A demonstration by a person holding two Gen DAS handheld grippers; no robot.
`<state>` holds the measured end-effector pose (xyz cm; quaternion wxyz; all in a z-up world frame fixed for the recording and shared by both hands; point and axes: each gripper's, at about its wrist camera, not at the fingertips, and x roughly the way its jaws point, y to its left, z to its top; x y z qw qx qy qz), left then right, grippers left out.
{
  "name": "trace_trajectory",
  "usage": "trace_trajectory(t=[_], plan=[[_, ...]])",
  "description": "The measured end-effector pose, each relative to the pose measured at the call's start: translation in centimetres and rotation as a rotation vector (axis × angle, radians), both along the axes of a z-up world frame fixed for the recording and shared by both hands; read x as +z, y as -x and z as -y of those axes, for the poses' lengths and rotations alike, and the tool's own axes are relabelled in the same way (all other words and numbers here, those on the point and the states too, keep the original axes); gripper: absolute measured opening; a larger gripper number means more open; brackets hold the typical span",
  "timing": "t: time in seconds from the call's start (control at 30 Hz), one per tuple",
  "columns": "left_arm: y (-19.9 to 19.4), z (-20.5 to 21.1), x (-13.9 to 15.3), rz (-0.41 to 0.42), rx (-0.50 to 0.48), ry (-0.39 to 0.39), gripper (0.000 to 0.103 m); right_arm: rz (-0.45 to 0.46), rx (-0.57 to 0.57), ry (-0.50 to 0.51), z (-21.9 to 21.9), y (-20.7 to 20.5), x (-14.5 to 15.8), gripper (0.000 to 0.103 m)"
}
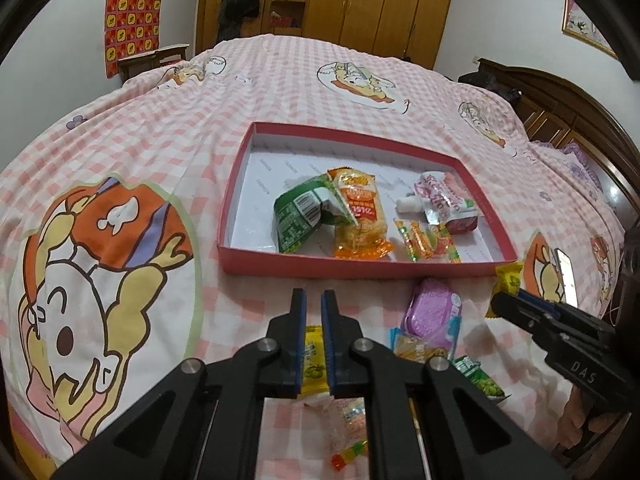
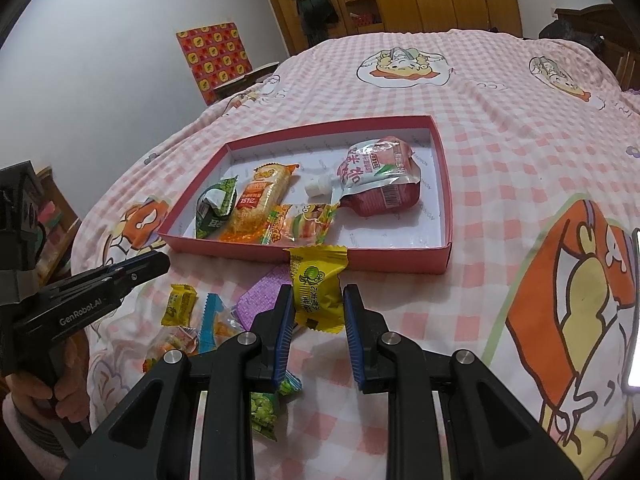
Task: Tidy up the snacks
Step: 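Grasp a yellow wrapped candy with the left tool while the right tool grasps another yellow candy, then carry both yellow candies over the red box lid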
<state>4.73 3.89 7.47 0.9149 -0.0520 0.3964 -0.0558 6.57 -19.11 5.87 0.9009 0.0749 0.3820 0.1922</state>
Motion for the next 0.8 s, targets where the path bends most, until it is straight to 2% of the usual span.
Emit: trace_trajectory(t=[0.2,0.27,0.33,0.4,0.53,0.77,0.8], plan=[[0.0,-0.1,-0.5,-0.015,-0.015,-0.014,0.009,0.001,0.003,-0.005,0.1,0.0,0.0,0.026],[0.0,-0.1,-0.9,-0.022,-0.008,-0.018,0.013,0.000,0.005,-0.006,0.1,0.0,0.0,0.026],[-0.1,-0.2,-1.3,-0.042,-0.011,-0.005,0.023,-0.001,0.006,-0.007,0.0,0.0,-0.1,0.026],[-0.2,-0.4,-1.8,-0.062,-0.009,0.009,0.024,-0.003,0.007,-0.008,0.0,0.0,-0.1,0.026],[-0.3,-0.4,-2.7,-0.103,-0.012,0.022,0.036,-0.005,0.007,-0.008,0.0,-0.1,-0.1,0.026],[-0.2,-0.1,-3.8,-0.132,-0.016,0.014,0.036,-0.011,0.009,-0.008,0.0,-0.2,-0.3,0.026],[-0.2,-0.1,-3.9,-0.133,-0.013,0.009,0.025,-0.011,0.010,-0.008,0.0,-0.2,-0.3,0.026]])
